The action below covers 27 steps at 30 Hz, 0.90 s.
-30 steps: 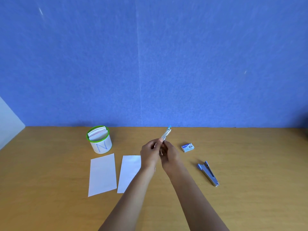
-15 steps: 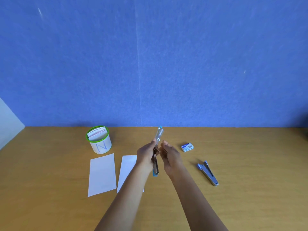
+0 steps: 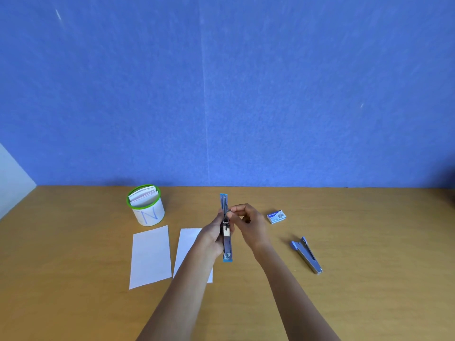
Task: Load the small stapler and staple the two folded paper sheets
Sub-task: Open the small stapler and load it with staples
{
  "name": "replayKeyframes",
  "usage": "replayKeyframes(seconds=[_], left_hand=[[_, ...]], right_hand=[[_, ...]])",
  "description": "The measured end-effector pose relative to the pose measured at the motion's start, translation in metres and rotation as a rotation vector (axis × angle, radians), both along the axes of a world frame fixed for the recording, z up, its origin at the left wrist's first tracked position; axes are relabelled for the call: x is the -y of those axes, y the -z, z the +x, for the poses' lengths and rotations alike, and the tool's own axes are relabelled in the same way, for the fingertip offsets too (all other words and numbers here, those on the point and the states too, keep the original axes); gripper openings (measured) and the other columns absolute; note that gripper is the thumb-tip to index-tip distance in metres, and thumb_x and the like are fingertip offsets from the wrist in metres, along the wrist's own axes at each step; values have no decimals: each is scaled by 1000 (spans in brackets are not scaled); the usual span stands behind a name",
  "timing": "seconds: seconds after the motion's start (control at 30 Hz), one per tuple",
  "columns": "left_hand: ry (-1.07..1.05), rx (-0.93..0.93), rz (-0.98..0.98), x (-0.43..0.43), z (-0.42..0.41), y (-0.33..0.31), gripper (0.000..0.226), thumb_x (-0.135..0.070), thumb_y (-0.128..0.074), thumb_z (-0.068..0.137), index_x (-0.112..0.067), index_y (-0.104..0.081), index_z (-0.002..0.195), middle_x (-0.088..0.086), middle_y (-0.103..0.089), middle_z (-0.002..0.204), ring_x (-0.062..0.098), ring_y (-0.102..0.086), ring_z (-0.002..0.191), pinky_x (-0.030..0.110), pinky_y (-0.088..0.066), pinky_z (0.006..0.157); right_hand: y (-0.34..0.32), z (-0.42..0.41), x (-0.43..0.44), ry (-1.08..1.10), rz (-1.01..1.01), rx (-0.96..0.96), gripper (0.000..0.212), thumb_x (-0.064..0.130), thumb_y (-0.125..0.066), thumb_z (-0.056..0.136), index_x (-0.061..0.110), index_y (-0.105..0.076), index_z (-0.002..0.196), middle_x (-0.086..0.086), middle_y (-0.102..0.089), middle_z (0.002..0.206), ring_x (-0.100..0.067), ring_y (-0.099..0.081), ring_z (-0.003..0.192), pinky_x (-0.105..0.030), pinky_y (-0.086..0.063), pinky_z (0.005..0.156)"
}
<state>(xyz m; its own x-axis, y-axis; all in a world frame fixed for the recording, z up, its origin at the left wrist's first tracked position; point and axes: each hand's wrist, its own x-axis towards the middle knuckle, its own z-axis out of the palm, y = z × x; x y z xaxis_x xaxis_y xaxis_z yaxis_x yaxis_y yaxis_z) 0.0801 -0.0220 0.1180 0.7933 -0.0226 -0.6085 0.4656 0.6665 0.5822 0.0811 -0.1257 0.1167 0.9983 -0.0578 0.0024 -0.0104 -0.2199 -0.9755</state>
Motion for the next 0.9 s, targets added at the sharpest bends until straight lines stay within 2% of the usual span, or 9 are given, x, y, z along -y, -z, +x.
replayKeyframes(seconds=[0.17,0.23,0.3,0.4,0.53,0.63,0.7,0.8,0.9], left_hand=[[23,54,91,8,-2,1,25,-29,-56,93,-5,-63,89,4,-53,60,8,-49,39,17,-43,41],[3,61,119,9,-2,0,25,-28,-58,92,-4,-63,89,4,-54,63,9,-49,43,17,-42,41],[-8,66,166,11,-2,-2,25,-28,-59,92,-4,-63,88,4,-55,64,10,-48,47,18,-40,44],[-47,73,212,13,-3,-2,24,-26,-60,92,-4,-63,82,3,-56,59,9,-49,40,19,-39,44],[-87,96,234,14,-4,-3,27,-24,-58,93,-6,-62,73,-1,-55,48,8,-47,36,19,-38,40],[-60,126,334,14,-4,-3,29,-27,-60,91,-8,-65,70,0,-58,56,11,-48,45,20,-39,44],[-12,161,390,17,-7,-1,30,-30,-62,90,-8,-70,73,0,-61,63,12,-49,51,20,-39,44],[4,192,380,18,-11,3,31,-33,-61,90,-7,-74,79,1,-59,66,12,-48,51,19,-39,43],[8,205,397,17,-8,2,30,-32,-62,90,-8,-73,74,1,-60,63,10,-48,47,19,-38,41]], right_hand=[[-5,6,1,81,-150,99,4,22,-70,84,18,-69,84,14,-66,79,16,-50,59,-5,-36,56],[-5,7,0,108,-182,164,8,18,-71,82,18,-67,90,14,-66,81,9,-51,61,-6,-35,57],[-4,6,-2,119,-230,251,13,12,-70,81,17,-67,93,14,-66,82,1,-50,74,-4,-35,62],[-1,5,-6,119,-300,358,10,6,-67,82,13,-70,89,11,-69,85,-14,-49,81,-1,-34,64],[2,5,-11,145,-326,401,11,4,-65,83,13,-69,85,12,-68,83,-14,-45,78,-2,-34,64],[3,8,-12,209,-324,377,13,2,-60,85,13,-66,85,15,-63,78,-14,-43,78,-6,-33,62],[0,14,-7,261,-285,353,13,2,-58,87,12,-66,85,13,-63,79,-16,-45,81,-4,-33,63],[-6,24,1,223,-375,396,10,4,-61,87,11,-69,87,4,-70,87,-18,-48,83,-11,-31,65],[-7,26,4,213,-418,423,7,5,-64,85,9,-70,85,-1,-71,89,-21,-50,83,-15,-27,66]])
